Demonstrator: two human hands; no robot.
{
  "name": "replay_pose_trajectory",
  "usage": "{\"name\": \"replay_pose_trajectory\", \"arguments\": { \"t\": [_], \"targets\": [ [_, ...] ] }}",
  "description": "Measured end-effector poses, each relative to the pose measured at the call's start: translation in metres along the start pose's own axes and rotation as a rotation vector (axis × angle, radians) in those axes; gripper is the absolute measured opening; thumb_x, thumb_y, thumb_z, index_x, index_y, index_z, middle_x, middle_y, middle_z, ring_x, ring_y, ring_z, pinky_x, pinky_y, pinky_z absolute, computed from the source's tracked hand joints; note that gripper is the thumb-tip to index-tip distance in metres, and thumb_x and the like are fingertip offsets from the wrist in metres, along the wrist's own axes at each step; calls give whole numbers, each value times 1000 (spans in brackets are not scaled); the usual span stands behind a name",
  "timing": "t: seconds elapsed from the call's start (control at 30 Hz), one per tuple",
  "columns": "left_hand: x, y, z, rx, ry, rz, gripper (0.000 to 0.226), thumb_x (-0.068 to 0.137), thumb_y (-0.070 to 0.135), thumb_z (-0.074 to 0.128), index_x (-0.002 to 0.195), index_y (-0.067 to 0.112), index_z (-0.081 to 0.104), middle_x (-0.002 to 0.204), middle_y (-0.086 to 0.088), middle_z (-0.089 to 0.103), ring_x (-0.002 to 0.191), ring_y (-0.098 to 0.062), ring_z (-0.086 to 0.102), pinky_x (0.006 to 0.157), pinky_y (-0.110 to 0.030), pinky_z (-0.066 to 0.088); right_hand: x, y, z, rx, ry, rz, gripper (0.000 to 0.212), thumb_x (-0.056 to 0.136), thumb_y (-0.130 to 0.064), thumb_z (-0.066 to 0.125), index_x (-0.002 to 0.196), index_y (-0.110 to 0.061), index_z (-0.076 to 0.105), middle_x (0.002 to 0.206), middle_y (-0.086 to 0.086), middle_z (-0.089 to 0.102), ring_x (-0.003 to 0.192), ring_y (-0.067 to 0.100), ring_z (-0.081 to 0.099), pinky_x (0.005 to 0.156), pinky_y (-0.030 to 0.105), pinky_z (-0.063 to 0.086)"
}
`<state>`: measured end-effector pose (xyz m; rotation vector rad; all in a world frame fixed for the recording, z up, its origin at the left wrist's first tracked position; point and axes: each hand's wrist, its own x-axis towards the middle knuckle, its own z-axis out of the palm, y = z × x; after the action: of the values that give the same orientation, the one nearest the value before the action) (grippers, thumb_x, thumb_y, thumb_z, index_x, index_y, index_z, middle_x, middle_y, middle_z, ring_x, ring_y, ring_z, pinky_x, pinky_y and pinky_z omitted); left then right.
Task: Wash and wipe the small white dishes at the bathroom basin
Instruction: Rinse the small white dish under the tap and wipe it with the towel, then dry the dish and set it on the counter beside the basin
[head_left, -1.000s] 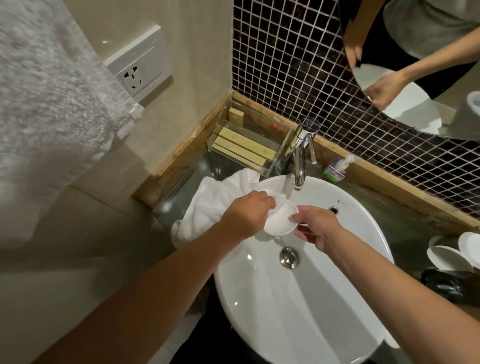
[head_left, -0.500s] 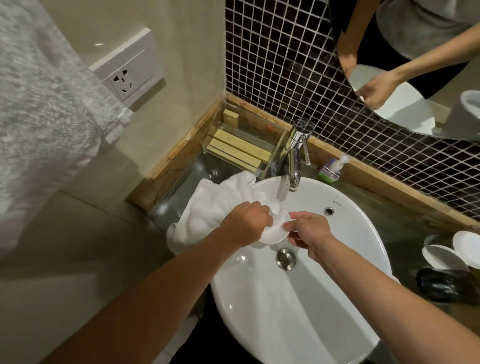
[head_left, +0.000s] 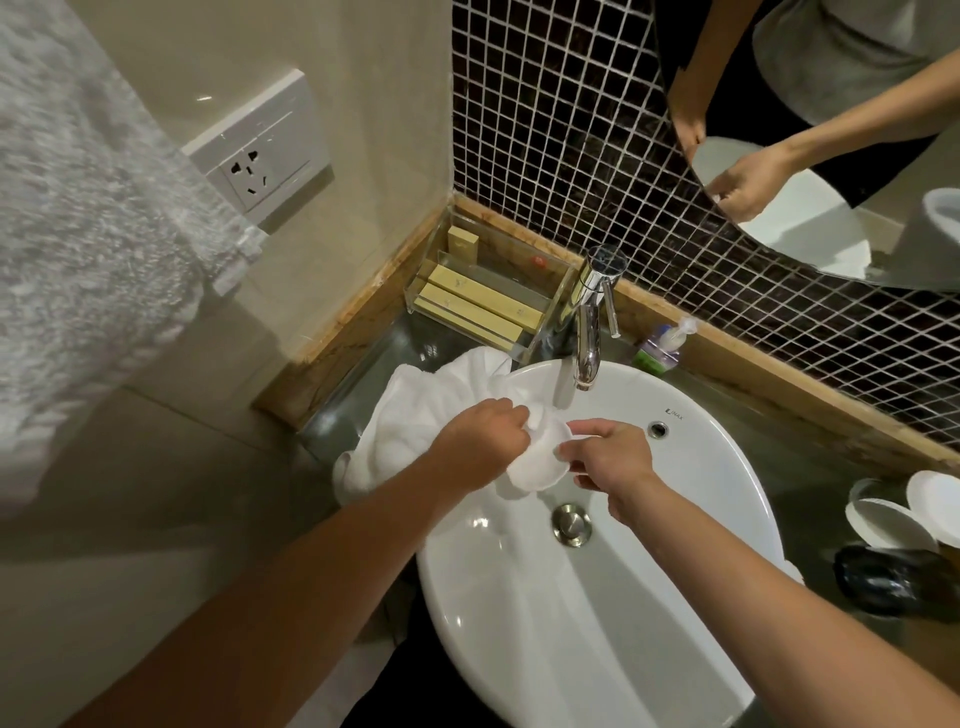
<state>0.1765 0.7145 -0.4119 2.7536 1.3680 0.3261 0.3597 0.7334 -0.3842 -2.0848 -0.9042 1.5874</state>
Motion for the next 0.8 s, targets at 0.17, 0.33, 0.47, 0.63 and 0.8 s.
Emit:
{"name": "replay_pose_trajectory", "arguments": {
  "t": [0.17, 0.33, 0.47, 0.63, 0.8],
  "targets": [
    [-3, -39, -13, 180, -316, -172, 25, 82, 14, 68, 104, 4, 66, 104, -11, 56, 96, -27, 50, 83, -38, 41, -3, -10, 8, -56, 32, -86, 31, 74, 6, 75, 93, -19, 78, 90, 11, 75, 68, 23, 69, 47, 26, 50],
    [-17, -67, -23, 343, -463, -342, 28, 80, 12, 66, 108, 11, 67, 108, -8, 57, 97, -24, 51, 86, -37, 42, -5, -16, 7, -35, 28, -101, 29, 75, 5, 77, 91, -19, 77, 85, 11, 75, 68, 22, 68, 46, 25, 50],
    [-27, -76, -7, 274, -513, -383, 26, 83, 17, 62, 109, 13, 64, 111, -8, 56, 99, -23, 49, 89, -35, 40, -4, -14, 7, -26, 29, -93, 28, 76, 6, 76, 89, -20, 76, 90, 13, 75, 71, 24, 68, 48, 27, 50],
    [-29, -65, 9, 63, -361, -505, 47, 90, 52, 42, 116, 17, 60, 113, -4, 61, 97, -21, 51, 92, -40, 41, -2, -9, 7, -27, 37, -80, 28, 76, 6, 76, 90, -19, 77, 89, 13, 75, 69, 23, 68, 47, 26, 50],
    [-18, -67, 9, -61, -394, -564, 30, 93, 27, 57, 121, 17, 55, 122, -5, 58, 105, -21, 54, 96, -33, 40, -2, -9, 8, -20, 47, -76, 28, 76, 5, 76, 89, -19, 76, 88, 14, 75, 69, 23, 67, 48, 27, 50]
  ]
}}
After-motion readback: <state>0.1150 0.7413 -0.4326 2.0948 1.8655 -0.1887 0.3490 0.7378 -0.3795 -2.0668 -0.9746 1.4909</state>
